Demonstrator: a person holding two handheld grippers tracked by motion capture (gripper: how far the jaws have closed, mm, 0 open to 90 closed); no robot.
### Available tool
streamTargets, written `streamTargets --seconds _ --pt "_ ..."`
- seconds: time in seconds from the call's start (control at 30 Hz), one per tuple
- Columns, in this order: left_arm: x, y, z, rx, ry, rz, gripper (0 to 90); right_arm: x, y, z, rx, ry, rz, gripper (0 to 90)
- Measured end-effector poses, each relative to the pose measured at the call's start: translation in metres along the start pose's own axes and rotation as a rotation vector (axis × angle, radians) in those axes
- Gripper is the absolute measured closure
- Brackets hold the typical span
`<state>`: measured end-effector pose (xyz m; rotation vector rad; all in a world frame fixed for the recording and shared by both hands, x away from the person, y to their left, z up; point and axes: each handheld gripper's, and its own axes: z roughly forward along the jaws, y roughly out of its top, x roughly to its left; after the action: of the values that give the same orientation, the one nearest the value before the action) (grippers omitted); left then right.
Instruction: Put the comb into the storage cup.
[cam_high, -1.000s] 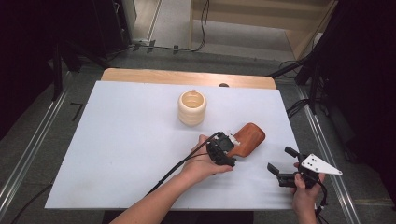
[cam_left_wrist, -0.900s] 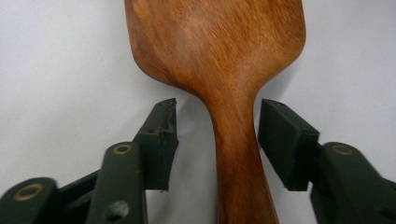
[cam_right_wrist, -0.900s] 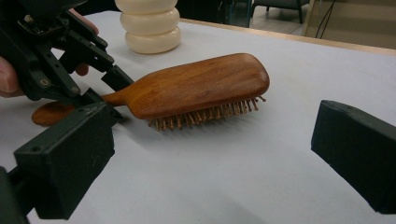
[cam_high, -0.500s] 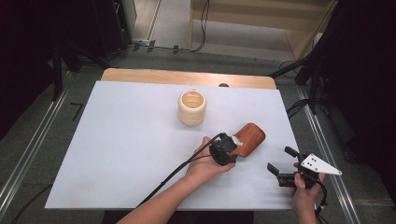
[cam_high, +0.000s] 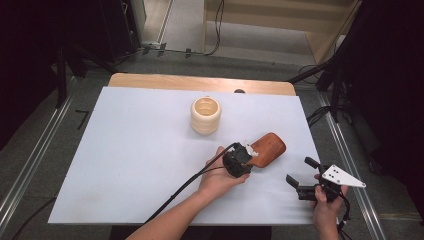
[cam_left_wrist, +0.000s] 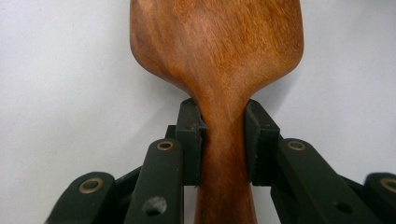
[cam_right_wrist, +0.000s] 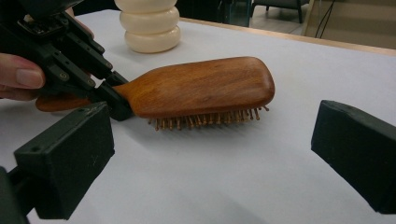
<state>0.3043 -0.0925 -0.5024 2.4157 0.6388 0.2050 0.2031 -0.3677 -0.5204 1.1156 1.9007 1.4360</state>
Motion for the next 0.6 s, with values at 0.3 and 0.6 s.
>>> streamTargets --seconds 0.3,0.6 --pt "0.001 -0.006 -0.003 -0.064 -0.004 -0.012 72.1 0.0 0.0 0.0 -0.001 0.003 0.001 0.0" --pt "0.003 -0.011 -0.013 -0.131 -0.015 -0.02 72.0 0.003 0.003 0.0 0.002 -0.027 -0.01 0.0"
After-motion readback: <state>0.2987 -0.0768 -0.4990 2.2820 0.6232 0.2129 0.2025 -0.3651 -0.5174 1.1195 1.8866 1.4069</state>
